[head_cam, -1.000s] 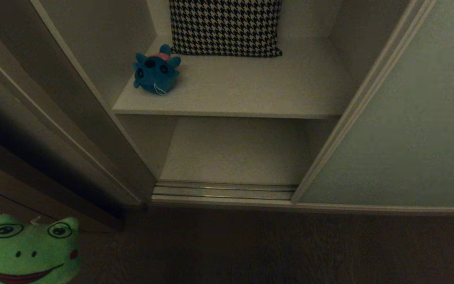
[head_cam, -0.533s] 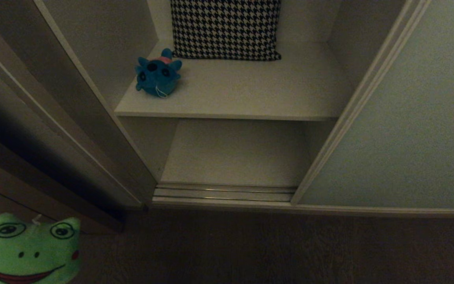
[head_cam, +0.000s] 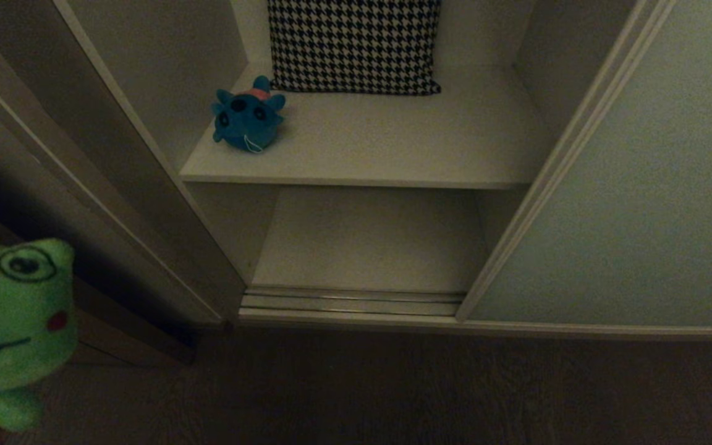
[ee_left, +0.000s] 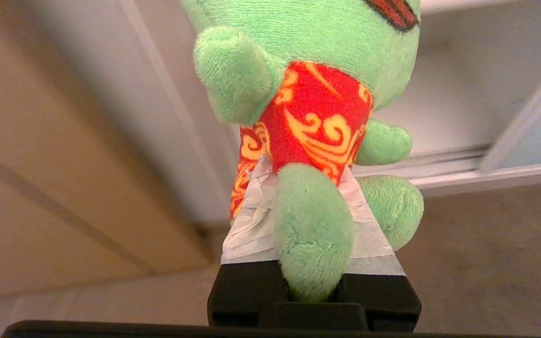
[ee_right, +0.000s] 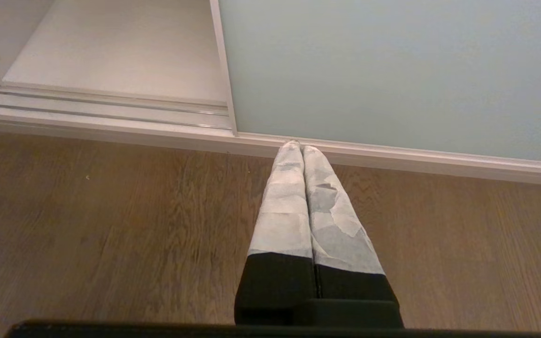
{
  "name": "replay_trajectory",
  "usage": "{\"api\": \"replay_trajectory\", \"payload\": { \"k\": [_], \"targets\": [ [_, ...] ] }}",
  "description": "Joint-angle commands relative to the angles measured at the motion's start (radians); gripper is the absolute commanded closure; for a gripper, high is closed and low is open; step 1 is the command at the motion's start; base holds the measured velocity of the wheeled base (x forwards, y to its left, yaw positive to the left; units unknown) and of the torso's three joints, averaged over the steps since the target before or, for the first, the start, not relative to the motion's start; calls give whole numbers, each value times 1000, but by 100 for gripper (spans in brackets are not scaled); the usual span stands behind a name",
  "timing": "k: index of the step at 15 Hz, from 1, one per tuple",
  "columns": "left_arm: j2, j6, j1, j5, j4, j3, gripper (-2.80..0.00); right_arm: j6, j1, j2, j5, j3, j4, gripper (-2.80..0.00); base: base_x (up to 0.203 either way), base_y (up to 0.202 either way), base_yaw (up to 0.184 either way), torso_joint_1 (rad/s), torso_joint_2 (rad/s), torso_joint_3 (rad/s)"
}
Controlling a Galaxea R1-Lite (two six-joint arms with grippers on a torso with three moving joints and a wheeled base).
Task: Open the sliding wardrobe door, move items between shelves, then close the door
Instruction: Place the green doll on the higher shelf
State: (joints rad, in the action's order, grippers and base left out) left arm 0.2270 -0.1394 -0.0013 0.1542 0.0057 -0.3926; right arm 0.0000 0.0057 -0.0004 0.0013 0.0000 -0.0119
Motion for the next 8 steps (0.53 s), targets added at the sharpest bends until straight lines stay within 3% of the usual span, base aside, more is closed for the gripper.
{"api": "replay_trajectory", "payload": {
  "k": [1,4,8],
  "targets": [
    [287,18,-2,39,0,-162,0,0,0,-3,0,0,0,0,0,0,0,0,0,0],
    [670,65,-19,137,4,-481,0,0,0,-3,0,0,0,0,0,0,0,0,0,0],
    [1137,92,-115,198,10,-926,0,0,0,-3,0,0,0,0,0,0,0,0,0,0]
  ]
}}
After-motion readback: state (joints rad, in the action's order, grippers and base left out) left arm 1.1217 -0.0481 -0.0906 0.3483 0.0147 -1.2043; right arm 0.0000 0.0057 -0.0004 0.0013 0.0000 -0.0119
